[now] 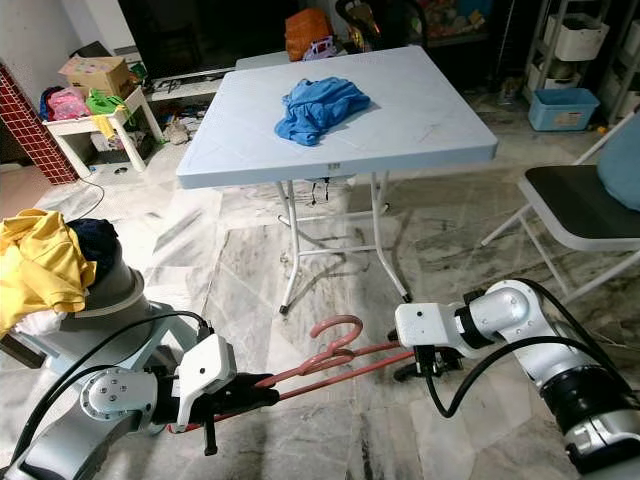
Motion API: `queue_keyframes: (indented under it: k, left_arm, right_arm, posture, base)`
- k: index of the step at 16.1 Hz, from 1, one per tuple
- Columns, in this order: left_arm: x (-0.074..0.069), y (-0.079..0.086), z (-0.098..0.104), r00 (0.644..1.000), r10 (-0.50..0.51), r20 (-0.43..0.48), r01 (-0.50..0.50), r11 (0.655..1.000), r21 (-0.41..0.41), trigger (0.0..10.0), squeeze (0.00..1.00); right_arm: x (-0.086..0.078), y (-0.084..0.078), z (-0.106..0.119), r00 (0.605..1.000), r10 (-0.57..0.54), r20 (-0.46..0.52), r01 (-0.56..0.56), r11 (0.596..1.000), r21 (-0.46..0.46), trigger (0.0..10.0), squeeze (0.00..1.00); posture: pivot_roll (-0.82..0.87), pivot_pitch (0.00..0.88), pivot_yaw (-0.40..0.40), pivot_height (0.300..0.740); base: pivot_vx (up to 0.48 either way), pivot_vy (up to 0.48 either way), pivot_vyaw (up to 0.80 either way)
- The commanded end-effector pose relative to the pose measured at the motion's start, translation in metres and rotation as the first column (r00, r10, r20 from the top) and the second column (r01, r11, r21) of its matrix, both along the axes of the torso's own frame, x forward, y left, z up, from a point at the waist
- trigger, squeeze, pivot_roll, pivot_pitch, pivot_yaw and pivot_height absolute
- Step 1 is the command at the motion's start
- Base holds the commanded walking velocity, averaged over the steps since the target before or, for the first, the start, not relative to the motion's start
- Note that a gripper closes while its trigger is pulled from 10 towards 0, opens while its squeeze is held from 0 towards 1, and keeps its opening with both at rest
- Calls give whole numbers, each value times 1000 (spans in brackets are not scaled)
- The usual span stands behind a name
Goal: Hang hanger
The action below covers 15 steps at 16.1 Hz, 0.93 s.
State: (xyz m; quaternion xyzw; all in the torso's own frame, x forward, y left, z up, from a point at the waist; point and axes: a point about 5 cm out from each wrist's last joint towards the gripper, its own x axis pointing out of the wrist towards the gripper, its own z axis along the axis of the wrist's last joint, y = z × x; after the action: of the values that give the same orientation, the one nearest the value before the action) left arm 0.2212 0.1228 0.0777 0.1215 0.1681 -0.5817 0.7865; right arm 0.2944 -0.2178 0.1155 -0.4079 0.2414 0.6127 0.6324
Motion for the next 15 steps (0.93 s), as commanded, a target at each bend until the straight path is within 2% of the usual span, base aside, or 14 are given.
queue_keyframes:
  k: [1, 5, 6, 7, 8, 9, 10, 11, 12, 13, 15]
  left_arm:
    - [3, 1, 1, 1000, -5, 19, 5, 1000, 12, 10000, 0]
    - [4, 0, -1, 1000, -1, 18, 1, 1000, 5, 10000, 0]
    - [5, 0, -2, 1000, -2, 18, 2, 1000, 5, 10000, 0]
    - [6, -1, -3, 1000, -1, 20, 1, 1000, 6, 10000, 0]
    - [7, -2, -4, 1000, 0, 21, 0, 1000, 6, 10000, 0]
    - [7, -2, -4, 1000, 1, 20, -1, 1000, 6, 10000, 0]
    - [6, -2, -4, 1000, 1, 19, -1, 1000, 5, 10000, 0]
    - [6, -2, -5, 1000, 0, 17, 0, 1000, 5, 10000, 0]
    - [6, -2, -5, 1000, 0, 18, 0, 1000, 5, 10000, 0]
    - [6, -2, -5, 1000, -1, 19, 1, 1000, 5, 10000, 0]
    - [5, -3, -5, 1000, -4, 19, 4, 1000, 4, 10000, 0]
  right_arm:
    - [0, 5, 5, 1000, 17, -1, -17, 999, 34, 0, 0]
    - [-3, 9, 3, 1000, 11, -29, -9, 998, 59, 0, 0]
    - [-3, 13, 2, 999, 5, -33, -2, 997, 75, 745, 0]
    - [-4, 16, -1, 999, 0, -45, 4, 996, 90, 4118, 0]
    - [-5, 17, -4, 999, -1, -51, 6, 996, 93, 6078, 0]
    - [-6, 18, -5, 998, -8, -60, 13, 995, 97, 6941, 0]
    - [-7, 19, -7, 998, -8, -69, 15, 995, 103, 9098, 0]
    - [-8, 21, -7, 997, -10, -75, 18, 993, 113, 6902, 0]
    - [-9, 21, -8, 997, -12, -81, 22, 993, 117, 2588, 0]
    - [-11, 20, -9, 995, -12, -95, 23, 993, 115, 0, 0]
    - [-12, 18, -11, 995, -23, -100, 33, 994, 105, 0, 0]
  posture:
    - [-92, 0, 132, 740]
    - [-104, 0, 134, 740]
    - [-104, 0, 134, 740]
    - [-104, 0, 134, 740]
    - [-104, 0, 134, 740]
    - [-104, 0, 134, 740]
    - [-100, 0, 134, 740]
    - [-100, 0, 134, 740]
    - [-100, 0, 134, 740]
    - [-99, 0, 136, 740]
    - [-103, 0, 136, 740]
  base:
    - [0, 0, 0]
    - [0, 0, 0]
    - [0, 0, 0]
    - [0, 0, 0]
    - [0, 0, 0]
    - [0, 0, 0]
    - [0, 0, 0]
    - [0, 0, 0]
    - [0, 0, 0]
    - [0, 0, 0]
    - [0, 0, 0]
